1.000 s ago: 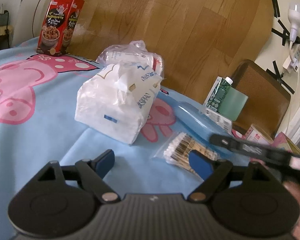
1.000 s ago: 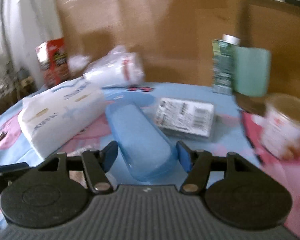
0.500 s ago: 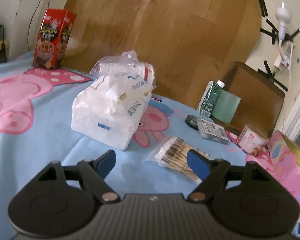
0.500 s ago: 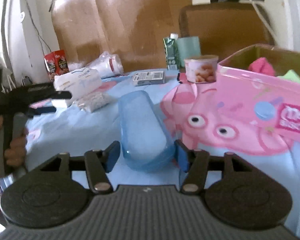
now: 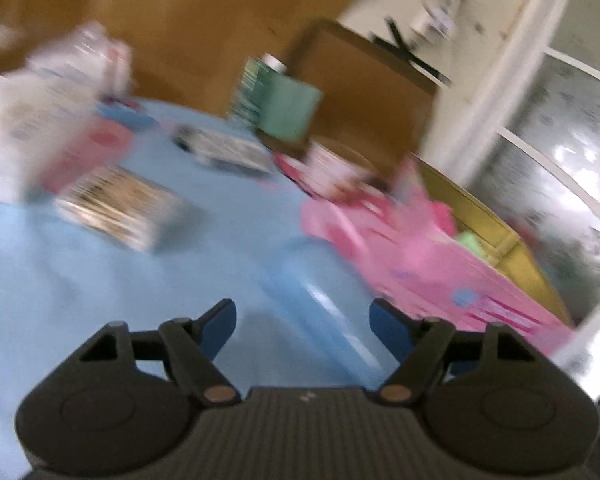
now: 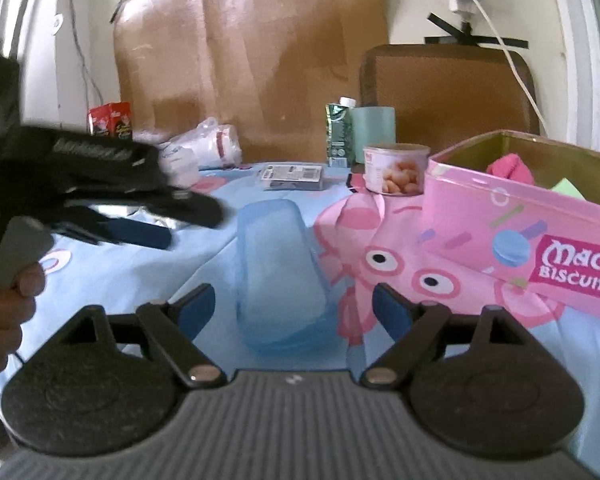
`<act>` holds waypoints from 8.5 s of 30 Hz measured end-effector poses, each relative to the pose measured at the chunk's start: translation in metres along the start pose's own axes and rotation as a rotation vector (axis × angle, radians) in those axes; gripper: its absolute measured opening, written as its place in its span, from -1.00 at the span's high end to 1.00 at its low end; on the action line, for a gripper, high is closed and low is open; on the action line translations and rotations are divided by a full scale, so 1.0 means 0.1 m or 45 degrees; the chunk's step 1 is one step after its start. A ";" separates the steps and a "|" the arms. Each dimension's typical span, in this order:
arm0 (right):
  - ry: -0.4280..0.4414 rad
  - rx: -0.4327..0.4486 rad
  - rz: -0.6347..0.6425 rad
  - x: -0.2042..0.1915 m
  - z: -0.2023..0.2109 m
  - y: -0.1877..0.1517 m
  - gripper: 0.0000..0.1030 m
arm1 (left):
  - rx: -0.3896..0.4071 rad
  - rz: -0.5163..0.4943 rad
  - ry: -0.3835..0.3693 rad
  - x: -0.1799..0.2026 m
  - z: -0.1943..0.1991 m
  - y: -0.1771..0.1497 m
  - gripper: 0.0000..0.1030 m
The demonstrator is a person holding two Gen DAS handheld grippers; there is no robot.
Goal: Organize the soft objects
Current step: 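Close both grippers on the blue plastic case and lift it, then lower the blue case into the pink tin and open both grippers, then move both grippers to the clear barcode-labelled pack, then close both grippers on the clear pack and lift it toward the tin, then lower the clear pack into the pink tin and open both grippers, then move both grippers to the green correction tape, then close both grippers on the green correction tape and lift it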
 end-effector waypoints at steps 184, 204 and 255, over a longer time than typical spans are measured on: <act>-0.745 0.246 -0.022 1.51 -0.33 0.65 -0.26 | 0.003 -0.511 -0.124 1.72 -1.82 0.33 -0.64; -0.263 0.321 -0.065 0.53 0.00 0.59 0.12 | 0.194 -0.317 0.143 0.15 -0.17 0.24 -0.71; 0.444 -0.057 0.556 -0.27 -0.53 0.27 -0.32 | 0.205 0.005 0.147 -0.67 0.26 0.19 -0.74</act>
Point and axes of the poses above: each gripper's, at about its wrist camera, not at the fingertips, and z roughly against the way its jaws point, x to its right, y to its top, the point moved 4 cm from there along -z, roughly the way its jaws point, and after that the axes turned 15 degrees about -y, right-handed, at the moved point
